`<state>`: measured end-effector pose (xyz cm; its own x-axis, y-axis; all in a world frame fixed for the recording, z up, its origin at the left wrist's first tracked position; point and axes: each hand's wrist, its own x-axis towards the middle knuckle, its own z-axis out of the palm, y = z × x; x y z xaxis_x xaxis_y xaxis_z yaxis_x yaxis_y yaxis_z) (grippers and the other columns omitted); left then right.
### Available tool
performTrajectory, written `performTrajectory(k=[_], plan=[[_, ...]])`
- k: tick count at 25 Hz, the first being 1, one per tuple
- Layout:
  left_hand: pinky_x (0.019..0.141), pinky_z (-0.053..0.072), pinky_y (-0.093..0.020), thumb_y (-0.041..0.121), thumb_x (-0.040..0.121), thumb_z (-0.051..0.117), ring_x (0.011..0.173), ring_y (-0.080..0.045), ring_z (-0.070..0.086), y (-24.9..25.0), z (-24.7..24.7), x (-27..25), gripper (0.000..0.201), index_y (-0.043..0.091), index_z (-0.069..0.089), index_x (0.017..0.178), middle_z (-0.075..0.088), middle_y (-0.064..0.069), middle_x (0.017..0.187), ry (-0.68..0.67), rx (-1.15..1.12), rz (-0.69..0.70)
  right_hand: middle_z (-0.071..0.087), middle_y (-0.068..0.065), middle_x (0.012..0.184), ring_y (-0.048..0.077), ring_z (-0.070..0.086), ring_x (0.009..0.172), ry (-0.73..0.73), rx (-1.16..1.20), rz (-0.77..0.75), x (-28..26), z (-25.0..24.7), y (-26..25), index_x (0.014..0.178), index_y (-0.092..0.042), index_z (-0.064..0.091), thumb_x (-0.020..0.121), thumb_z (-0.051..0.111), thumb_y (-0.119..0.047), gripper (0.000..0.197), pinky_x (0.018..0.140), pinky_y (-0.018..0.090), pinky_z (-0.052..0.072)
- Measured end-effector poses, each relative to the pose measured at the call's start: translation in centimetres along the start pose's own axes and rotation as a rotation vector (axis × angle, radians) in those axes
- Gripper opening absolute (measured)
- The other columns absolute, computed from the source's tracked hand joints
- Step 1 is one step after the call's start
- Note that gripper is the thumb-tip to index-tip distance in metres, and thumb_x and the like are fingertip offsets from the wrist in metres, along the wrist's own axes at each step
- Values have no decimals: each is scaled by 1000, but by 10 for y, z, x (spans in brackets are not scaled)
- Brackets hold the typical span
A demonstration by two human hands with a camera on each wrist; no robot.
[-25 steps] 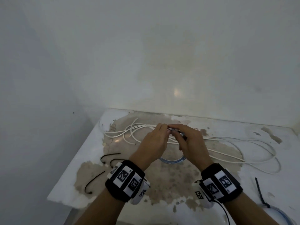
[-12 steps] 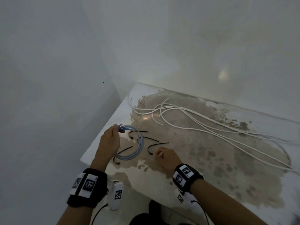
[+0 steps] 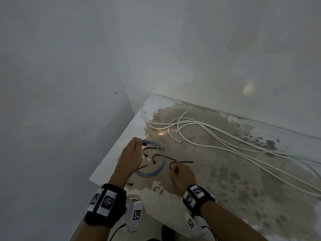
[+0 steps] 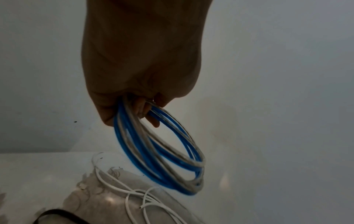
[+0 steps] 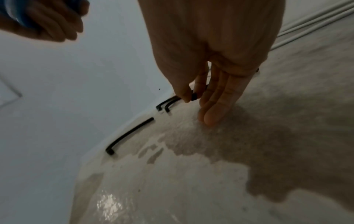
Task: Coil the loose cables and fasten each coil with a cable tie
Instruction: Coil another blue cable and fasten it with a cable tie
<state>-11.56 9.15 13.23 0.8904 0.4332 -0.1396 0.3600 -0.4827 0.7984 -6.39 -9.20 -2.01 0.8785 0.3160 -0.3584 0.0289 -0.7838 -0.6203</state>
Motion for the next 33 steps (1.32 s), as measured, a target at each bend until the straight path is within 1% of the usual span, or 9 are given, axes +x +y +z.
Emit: performTrajectory(k=[2,6,8,11,15,18,23,28,33], plan=[[56,34,-14,27,107,26,65,-6,47,11,11,2,38,11,60,101,47,5,72,-42,9,74,61,-5,76,19,61,72,81,167,-2,-14,-28,14,80,-23,51,91,63,-17,18,62,21,49],[63,41,-15,32,107,26,74,-7,56,42,46,6,39,15,61,105,58,-2,87,-112,-26,160,68,5,76,17,67,62,170,561,33,-50,-111,42,87,-10,65,91,66,-1,10,58,33,59],[63,40,-21,32,107,27,71,-14,53,64,69,6,39,14,62,105,54,-3,81,-136,-37,219,65,9,75,21,66,64,212,639,0,-73,-159,52,87,-6,70,92,64,3,12,62,43,59],[64,34,-23,28,106,29,76,-15,50,95,102,4,37,11,61,100,53,-1,82,-160,-50,323,64,20,82,23,67,68,219,668,-67,-115,-221,56,85,-4,71,94,58,6,19,65,43,61],[66,33,-25,24,106,31,77,-20,50,133,145,-5,34,5,56,94,50,-2,80,-244,-47,469,65,11,71,28,65,65,97,624,-141,-177,-286,51,80,-4,64,91,47,-2,20,69,43,60],[70,34,-35,27,106,29,78,-25,48,157,173,-20,33,7,50,92,45,-3,80,-330,2,558,63,18,68,31,63,65,-5,583,-156,-206,-313,52,80,-8,60,92,38,0,27,72,39,56],[71,35,-34,30,106,28,76,-22,46,188,209,-50,33,8,48,92,45,-3,82,-430,38,678,62,8,74,26,62,65,-124,433,-172,-208,-322,65,86,-12,67,95,35,2,36,70,40,59],[65,30,-29,28,106,30,73,-16,43,203,229,-79,29,11,48,92,47,-1,82,-485,24,763,62,4,85,19,67,64,242,402,-208,-201,-325,81,99,-11,66,95,54,3,19,62,34,60],[73,45,-32,28,103,36,85,-13,57,213,242,-91,26,17,59,103,63,2,93,-491,-78,741,70,-6,87,15,64,74,556,329,-264,-197,-323,93,97,-25,71,92,67,-8,18,64,34,58]])
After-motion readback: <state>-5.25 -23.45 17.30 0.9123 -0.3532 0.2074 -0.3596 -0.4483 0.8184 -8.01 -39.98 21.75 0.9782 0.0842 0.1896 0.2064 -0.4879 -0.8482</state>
